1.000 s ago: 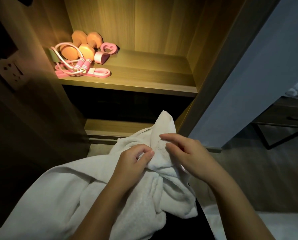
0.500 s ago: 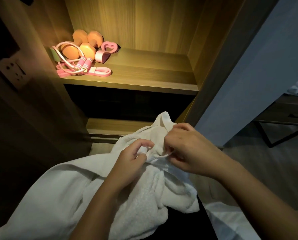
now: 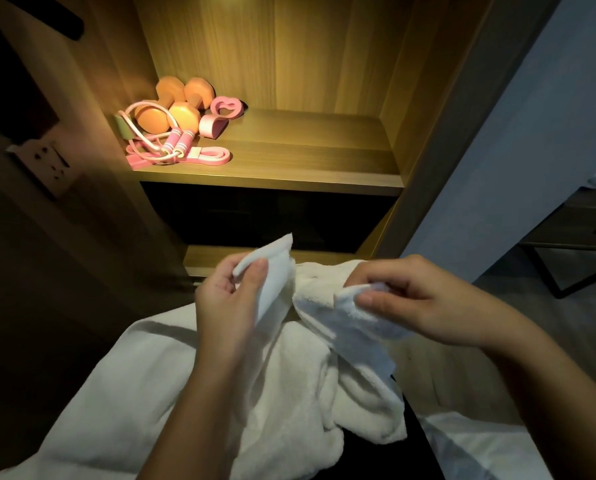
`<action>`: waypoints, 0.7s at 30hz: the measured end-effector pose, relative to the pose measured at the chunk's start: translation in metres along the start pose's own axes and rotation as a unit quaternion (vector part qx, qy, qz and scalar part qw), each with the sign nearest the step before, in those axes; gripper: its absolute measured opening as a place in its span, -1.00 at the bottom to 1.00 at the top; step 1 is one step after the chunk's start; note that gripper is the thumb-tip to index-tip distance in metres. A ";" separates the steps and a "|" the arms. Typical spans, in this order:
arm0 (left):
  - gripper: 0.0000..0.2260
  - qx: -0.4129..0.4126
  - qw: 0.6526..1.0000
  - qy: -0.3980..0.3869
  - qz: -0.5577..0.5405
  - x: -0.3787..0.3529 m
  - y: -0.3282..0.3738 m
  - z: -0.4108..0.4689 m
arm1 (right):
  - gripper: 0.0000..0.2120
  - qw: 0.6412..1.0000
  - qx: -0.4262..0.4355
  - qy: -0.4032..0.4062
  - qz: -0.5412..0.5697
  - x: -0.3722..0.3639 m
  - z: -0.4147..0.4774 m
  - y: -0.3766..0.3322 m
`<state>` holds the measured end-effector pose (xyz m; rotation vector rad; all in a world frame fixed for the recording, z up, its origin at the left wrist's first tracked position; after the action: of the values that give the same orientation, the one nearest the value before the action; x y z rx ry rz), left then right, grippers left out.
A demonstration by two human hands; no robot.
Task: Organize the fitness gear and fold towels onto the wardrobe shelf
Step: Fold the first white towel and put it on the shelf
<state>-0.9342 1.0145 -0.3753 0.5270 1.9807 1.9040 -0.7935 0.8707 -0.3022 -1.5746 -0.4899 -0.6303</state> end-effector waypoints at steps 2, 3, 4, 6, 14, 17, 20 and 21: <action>-0.93 -0.036 0.999 -0.034 -0.019 -0.007 0.019 0.002 | -0.83 0.993 0.047 0.018 0.108 0.009 -0.001 -0.018; -0.90 -0.050 0.996 -0.067 -0.024 -0.014 0.027 0.002 | -0.83 0.988 0.061 0.024 0.137 0.011 0.001 -0.023; -0.87 -0.057 0.993 -0.101 -0.025 -0.022 0.034 0.000 | -0.82 0.986 0.064 0.033 0.151 0.012 0.004 -0.025; -0.85 -0.045 0.987 -0.148 -0.035 -0.036 0.038 -0.002 | -0.83 0.985 0.042 0.059 0.157 0.010 0.012 -0.020; -0.85 0.045 0.987 -0.153 -0.035 -0.039 0.005 -0.018 | -0.87 0.976 -0.025 0.023 0.214 -0.036 0.013 -0.005; -0.84 0.045 0.983 -0.175 -0.023 -0.037 0.003 -0.022 | -0.88 0.960 -0.029 -0.061 0.271 -0.051 0.005 -0.012; -0.80 0.035 0.980 -0.195 -0.024 -0.037 0.007 -0.021 | -0.85 0.949 -0.042 0.008 0.313 -0.048 0.008 -0.011; -0.78 0.028 0.980 -0.198 -0.016 -0.038 0.009 -0.021 | -0.82 0.952 -0.048 0.049 0.297 -0.044 0.010 -0.008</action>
<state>-0.9108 0.9782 -0.3661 0.8137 1.7720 1.5776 -0.8308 0.8844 -0.3258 -1.6651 0.1024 -0.2665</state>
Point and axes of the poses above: each hand's wrist, its own z-axis towards the middle knuckle, its own x-axis out of the back of the hand, y = z × x, the point moved 6 cm from there along z, towards the middle knuckle
